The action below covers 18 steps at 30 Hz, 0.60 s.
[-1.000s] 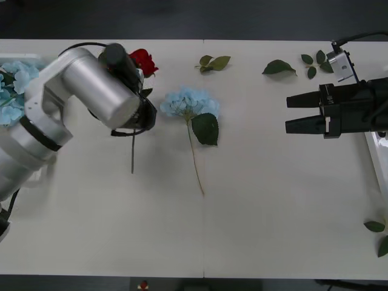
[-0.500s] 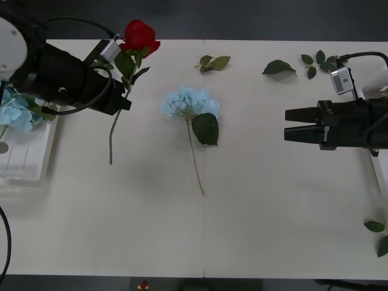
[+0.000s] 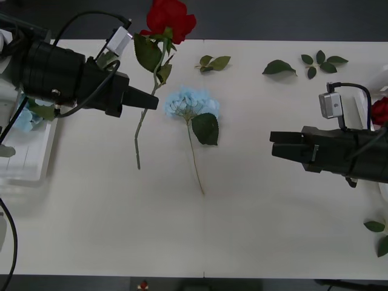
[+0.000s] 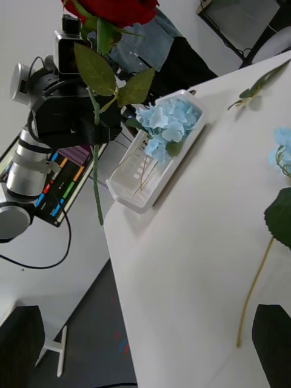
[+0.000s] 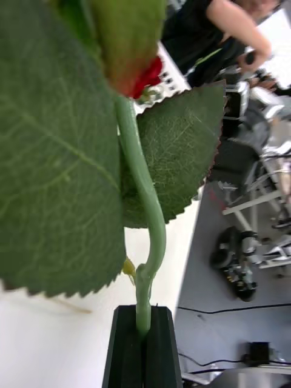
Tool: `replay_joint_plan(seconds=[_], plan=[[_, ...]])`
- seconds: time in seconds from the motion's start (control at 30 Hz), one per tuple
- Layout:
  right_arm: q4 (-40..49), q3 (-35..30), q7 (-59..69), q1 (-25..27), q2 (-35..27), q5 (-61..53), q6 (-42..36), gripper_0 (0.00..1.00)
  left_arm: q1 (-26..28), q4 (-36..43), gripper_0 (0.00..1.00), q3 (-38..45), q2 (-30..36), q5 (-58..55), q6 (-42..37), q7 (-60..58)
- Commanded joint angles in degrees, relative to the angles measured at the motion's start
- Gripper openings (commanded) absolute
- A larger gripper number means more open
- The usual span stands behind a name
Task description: Put the red flowers into the right box and the blue flowers into the left box
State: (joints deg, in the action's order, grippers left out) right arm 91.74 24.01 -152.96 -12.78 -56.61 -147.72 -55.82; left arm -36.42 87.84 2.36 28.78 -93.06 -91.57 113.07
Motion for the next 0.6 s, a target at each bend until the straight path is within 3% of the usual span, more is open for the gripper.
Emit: replay_joint_plan(seconds=[0.03,0.33,0.6], plan=[[5.46,-3.18,-2.04,3.29,1.42,0.32,1.24,1.0,-3.22,0.66,0.0,-1.31,-1.89,-4.76,0.51,2.33],[10.03,-3.45,-2.04,9.09,7.48,0.41,5.1,1.0,-4.45,0.66,0.0,-6.49,-4.35,-11.35,4.91,3.38],[16.62,-0.9,-2.04,14.01,12.14,0.76,14.86,1.0,-4.62,0.66,0.0,-8.69,-5.23,-12.23,6.93,4.08]])
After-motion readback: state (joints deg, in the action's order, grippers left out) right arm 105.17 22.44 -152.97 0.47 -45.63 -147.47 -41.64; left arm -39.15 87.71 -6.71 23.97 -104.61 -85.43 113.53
